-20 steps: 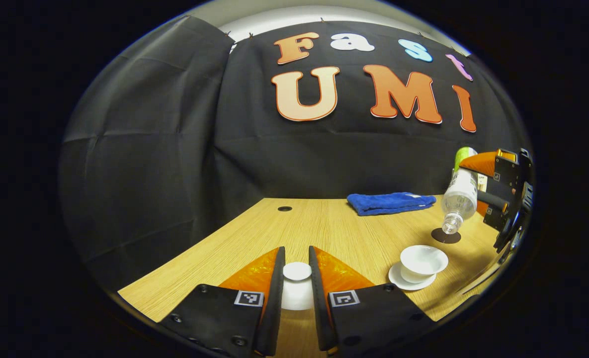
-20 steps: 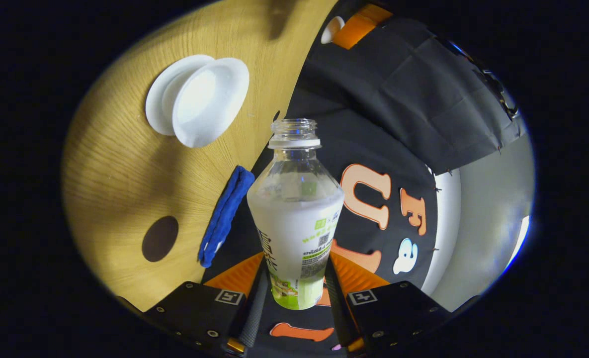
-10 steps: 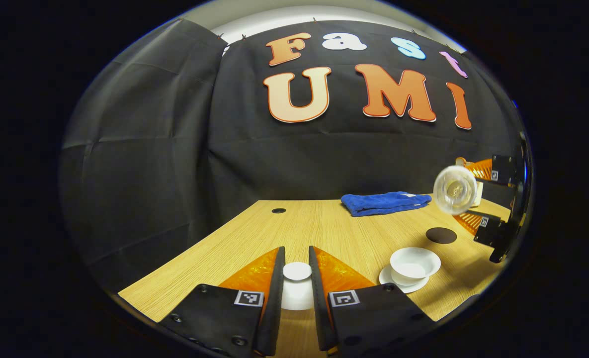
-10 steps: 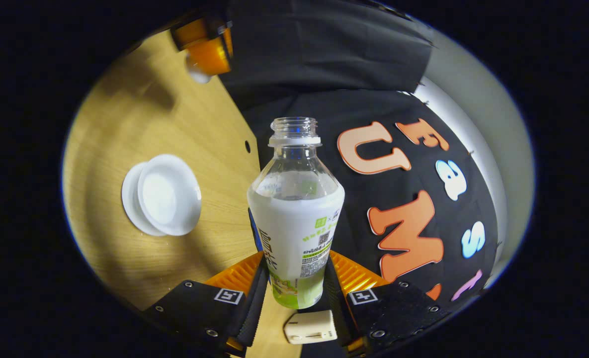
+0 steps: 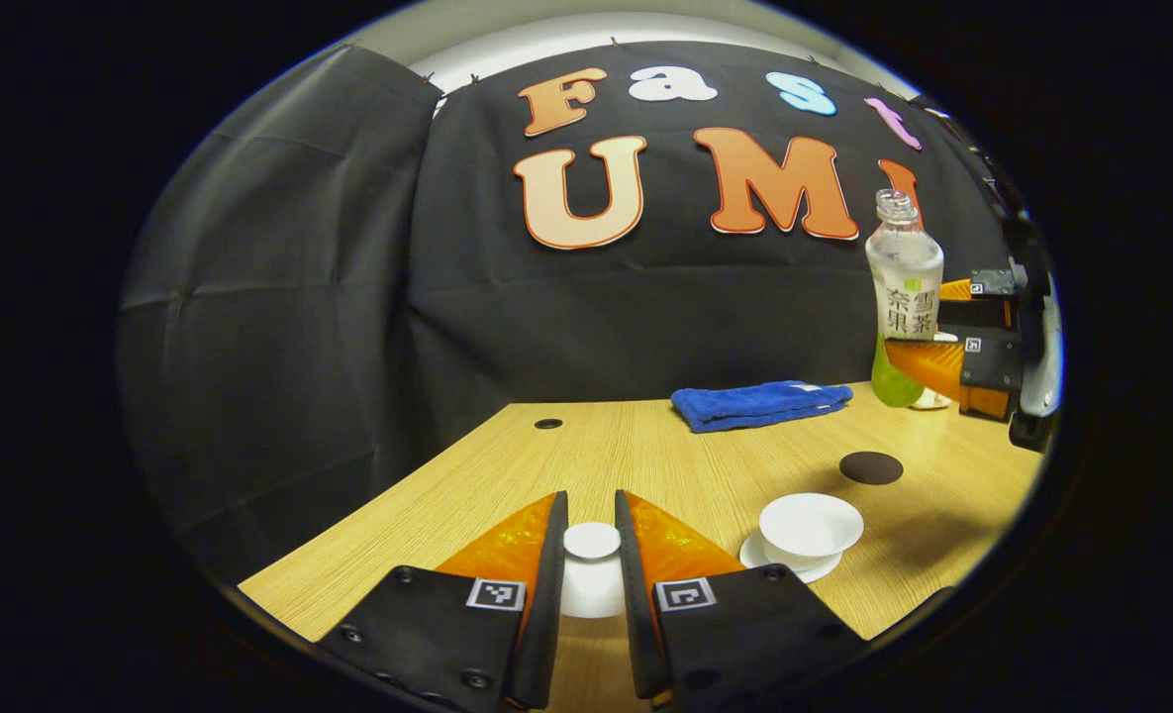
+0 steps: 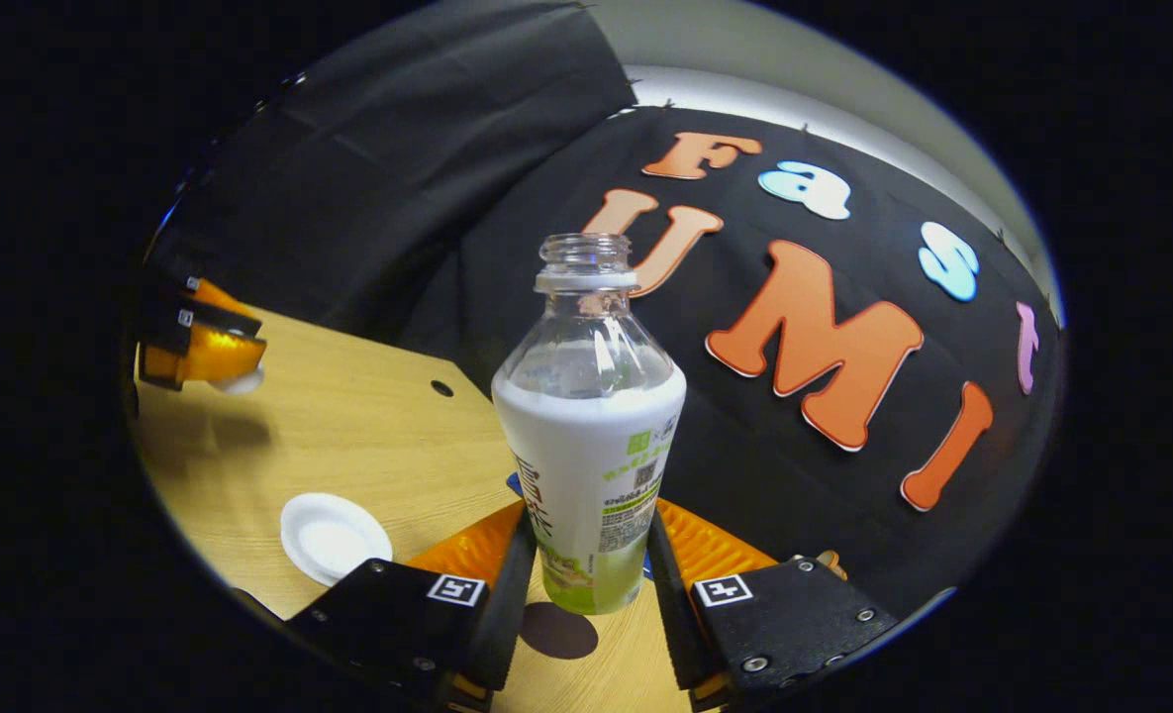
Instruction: Open the teacup lid with one hand, grasp the water bottle and pour water into the teacup with the other hand; after pouring, place the water bottle on the coaster and then close the teacup lid.
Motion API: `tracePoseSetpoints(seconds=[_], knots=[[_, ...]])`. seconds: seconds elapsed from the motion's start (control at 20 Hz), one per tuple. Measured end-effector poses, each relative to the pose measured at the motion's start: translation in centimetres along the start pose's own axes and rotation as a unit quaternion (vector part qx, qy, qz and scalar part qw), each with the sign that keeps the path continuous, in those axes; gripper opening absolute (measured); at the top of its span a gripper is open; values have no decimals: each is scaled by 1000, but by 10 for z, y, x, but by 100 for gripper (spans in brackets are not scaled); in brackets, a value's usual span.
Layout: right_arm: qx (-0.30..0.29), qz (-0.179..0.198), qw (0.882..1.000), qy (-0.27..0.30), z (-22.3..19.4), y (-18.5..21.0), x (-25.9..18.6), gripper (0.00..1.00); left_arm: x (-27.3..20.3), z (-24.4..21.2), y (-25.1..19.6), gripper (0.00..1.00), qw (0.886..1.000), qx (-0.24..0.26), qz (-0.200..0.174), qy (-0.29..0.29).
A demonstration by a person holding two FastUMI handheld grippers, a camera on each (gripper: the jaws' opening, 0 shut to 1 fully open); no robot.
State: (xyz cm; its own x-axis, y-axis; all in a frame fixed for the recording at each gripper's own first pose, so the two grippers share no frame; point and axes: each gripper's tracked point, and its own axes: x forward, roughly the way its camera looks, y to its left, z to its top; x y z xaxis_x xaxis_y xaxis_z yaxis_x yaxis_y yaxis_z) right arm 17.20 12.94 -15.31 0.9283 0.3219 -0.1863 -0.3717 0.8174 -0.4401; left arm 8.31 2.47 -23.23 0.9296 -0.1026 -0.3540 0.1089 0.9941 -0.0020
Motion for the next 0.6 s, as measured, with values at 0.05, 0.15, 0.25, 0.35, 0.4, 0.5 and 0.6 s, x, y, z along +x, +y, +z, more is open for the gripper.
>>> tracePoseSetpoints(seconds=[0.05,0.15,0.25,0.35,0.4,0.5,0.6], knots=[[22,-4,1000,2,-2,1,0,63,-2,2,0,34,1000,1,0,-1],[73,-4,997,11,-8,1,0,63,-5,3,0,34,1000,2,2,-4],[122,3,992,28,-15,6,-1,63,-6,4,2,34,1000,3,6,-5],[152,3,988,39,-18,7,-3,63,-7,5,3,34,1000,5,9,-6],[163,3,986,43,-19,8,-3,63,-8,5,3,34,1000,6,10,-7],[184,2,982,50,-22,9,-5,63,-7,8,3,34,1000,5,12,-10],[201,6,977,63,-28,14,-5,60,-7,9,-1,31,1000,1,10,-14]])
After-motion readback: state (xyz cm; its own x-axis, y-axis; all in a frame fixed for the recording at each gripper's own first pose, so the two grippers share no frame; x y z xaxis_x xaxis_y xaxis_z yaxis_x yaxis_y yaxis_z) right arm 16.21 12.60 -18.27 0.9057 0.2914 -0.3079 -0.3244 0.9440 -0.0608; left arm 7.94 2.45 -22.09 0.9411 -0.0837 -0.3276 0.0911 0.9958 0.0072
